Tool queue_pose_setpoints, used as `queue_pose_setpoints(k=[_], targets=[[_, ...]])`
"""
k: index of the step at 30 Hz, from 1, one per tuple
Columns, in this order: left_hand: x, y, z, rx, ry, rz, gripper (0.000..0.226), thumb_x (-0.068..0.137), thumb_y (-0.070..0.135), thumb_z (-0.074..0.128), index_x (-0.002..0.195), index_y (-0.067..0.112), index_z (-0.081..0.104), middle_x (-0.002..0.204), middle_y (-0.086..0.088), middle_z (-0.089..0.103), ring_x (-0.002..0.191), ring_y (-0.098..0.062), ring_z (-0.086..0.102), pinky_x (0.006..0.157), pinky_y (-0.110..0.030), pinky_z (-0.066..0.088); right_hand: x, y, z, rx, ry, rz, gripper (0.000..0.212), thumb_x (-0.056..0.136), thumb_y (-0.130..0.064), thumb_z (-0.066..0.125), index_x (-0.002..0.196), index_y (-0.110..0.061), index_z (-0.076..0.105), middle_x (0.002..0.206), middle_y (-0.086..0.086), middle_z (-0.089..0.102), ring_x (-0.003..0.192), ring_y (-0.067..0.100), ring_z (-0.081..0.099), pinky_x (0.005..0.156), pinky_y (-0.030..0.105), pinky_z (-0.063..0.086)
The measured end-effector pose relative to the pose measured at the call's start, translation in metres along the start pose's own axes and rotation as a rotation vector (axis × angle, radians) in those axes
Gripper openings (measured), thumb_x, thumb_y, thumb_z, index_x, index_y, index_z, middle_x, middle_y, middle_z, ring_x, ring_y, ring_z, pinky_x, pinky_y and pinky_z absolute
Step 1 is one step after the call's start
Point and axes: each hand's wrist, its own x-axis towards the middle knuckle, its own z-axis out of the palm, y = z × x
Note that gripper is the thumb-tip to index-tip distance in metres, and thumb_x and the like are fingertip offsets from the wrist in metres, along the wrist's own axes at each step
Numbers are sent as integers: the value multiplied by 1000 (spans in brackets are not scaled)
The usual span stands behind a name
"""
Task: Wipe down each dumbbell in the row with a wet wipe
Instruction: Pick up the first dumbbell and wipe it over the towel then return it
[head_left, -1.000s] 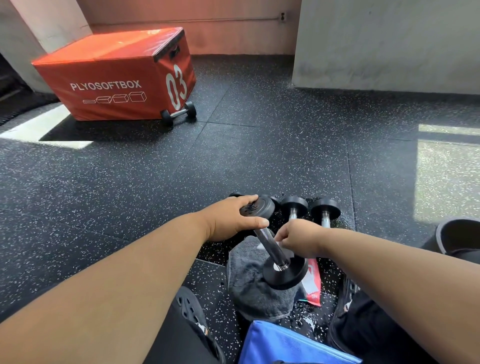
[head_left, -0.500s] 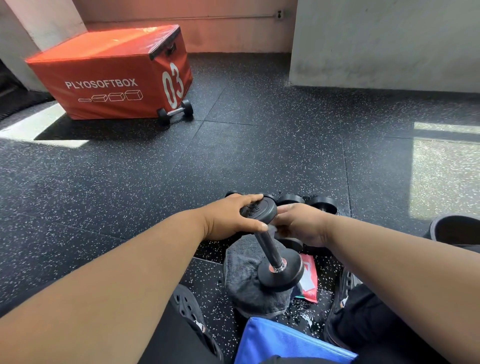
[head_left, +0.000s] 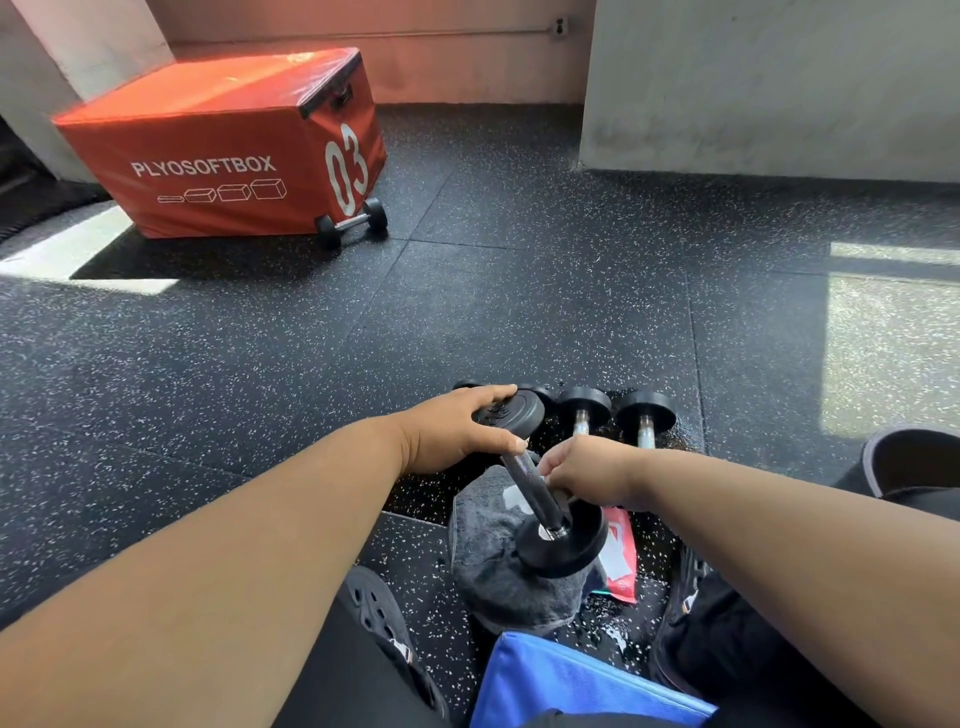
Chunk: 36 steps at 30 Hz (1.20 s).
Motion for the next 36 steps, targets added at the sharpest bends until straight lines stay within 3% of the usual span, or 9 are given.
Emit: queue_pose_setpoints(k=[4, 8, 13, 16, 19, 22, 24, 31, 36], targets=[[-2, 2, -1, -16, -19, 25, 108, 66, 65, 81, 163, 46, 38, 165, 10, 43, 147, -9, 44, 126, -38, 34, 0, -10, 4, 148, -29, -72, 29, 91, 7, 54, 82, -10, 76, 72, 5, 66, 64, 15, 55, 66, 31, 50], [-2, 4, -1, -18, -33, 40, 101, 74, 54, 83, 164, 42, 39, 161, 9, 47, 141, -8, 49, 118, -30, 37, 1, -18, 4, 576, -22, -87, 33, 95, 7, 58, 75, -13, 75, 74, 9, 59, 62, 14, 52, 61, 26, 47], [-2, 6, -3, -6, -33, 15, 99, 74, 57, 83, 162, 46, 40, 157, 11, 49, 136, -10, 53, 120, -34, 39, 7, -28, 1, 853, -100, -121, 23, 100, -2, 60, 117, 4, 74, 89, 8, 68, 70, 12, 63, 71, 27, 55], [-3, 11, -1, 14, -33, 14, 90, 88, 45, 85, 165, 41, 38, 155, 11, 48, 133, -8, 51, 112, -26, 37, 6, -26, -3, 914, -135, -128, 27, 100, -6, 61, 122, 1, 74, 79, 3, 66, 67, 11, 61, 75, 27, 54], [-1, 12, 0, 17, 2, -8, 90, 90, 51, 83, 166, 38, 37, 157, 7, 49, 132, -10, 53, 106, -25, 37, 7, -20, -9, 745, 42, -90, 21, 96, -4, 60, 108, -5, 78, 84, 6, 67, 77, 21, 61, 77, 36, 57], [2, 3, 0, -13, 23, -70, 106, 72, 80, 81, 162, 47, 38, 158, 2, 50, 133, -18, 58, 115, -37, 45, 4, -18, -14, 103, 260, -68, 20, 97, -13, 59, 91, -23, 76, 82, -2, 73, 74, 17, 65, 65, 28, 54], [1, -2, 0, -32, 40, -106, 112, 67, 85, 79, 163, 45, 37, 159, -1, 51, 136, -20, 57, 119, -44, 44, 2, -15, -12, -122, 225, -56, 21, 96, -14, 59, 93, -24, 78, 86, -3, 76, 82, 18, 70, 70, 30, 58], [2, 8, 9, -89, 119, -220, 107, 72, 91, 71, 160, 37, 42, 142, 7, 60, 123, -19, 62, 112, -39, 46, -13, -23, -5, -209, 214, -43, 26, 91, -15, 58, 89, -26, 81, 86, -6, 78, 86, 17, 71, 81, 34, 60], [-1, 6, 12, -208, 153, -251, 116, 55, 95, 72, 152, 34, 51, 129, 5, 69, 112, -19, 70, 109, -45, 54, -16, -36, -2, -142, 314, -115, 22, 94, -21, 65, 80, -32, 79, 69, -12, 71, 71, 13, 67, 69, 28, 54]])
